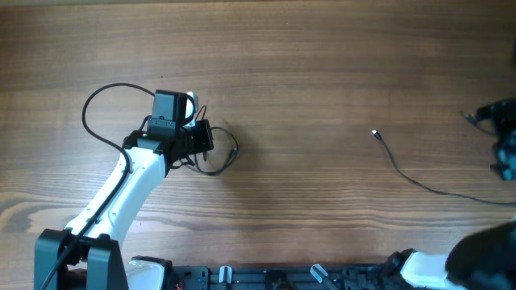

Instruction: Untangle cables

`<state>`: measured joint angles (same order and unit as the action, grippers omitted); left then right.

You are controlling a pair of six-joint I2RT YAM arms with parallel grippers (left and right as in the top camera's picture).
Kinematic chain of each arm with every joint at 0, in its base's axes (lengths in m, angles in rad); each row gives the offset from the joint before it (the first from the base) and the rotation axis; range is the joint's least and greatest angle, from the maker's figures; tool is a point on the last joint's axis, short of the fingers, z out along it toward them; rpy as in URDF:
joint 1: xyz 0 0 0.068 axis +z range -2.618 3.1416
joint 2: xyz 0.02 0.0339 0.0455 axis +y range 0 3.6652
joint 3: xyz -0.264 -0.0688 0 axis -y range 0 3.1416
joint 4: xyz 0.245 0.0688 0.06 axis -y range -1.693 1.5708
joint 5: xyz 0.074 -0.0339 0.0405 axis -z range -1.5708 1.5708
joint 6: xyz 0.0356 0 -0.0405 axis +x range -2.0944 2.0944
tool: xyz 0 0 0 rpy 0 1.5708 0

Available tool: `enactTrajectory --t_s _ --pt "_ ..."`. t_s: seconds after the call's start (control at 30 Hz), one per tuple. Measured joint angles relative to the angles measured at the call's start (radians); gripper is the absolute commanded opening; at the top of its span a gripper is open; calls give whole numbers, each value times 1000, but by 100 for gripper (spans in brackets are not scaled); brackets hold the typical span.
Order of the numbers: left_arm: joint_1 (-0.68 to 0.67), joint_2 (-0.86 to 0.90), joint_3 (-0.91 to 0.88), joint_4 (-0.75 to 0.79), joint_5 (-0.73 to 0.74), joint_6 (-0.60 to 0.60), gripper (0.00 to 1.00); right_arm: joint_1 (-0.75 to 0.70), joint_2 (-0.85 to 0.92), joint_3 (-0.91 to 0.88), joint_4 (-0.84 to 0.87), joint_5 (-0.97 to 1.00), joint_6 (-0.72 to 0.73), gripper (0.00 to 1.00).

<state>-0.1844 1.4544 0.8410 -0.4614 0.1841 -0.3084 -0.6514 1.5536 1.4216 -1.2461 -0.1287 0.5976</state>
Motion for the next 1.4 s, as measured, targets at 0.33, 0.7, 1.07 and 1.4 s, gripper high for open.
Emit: enactTrajectory --t_s 0.33,0.7,1.07,1.4 --pt "0 0 0 6 0 0 4 157 -106 -567 413 -108 204 99" --pt "0 0 0 1 0 0 4 237 -148 -827 772 -110 373 4" --pt "0 0 0 -12 0 0 4 237 -143 -865 1069 -149 283 4" --pt "0 0 0 -30 0 0 4 63 -130 -199 966 -224 101 4"
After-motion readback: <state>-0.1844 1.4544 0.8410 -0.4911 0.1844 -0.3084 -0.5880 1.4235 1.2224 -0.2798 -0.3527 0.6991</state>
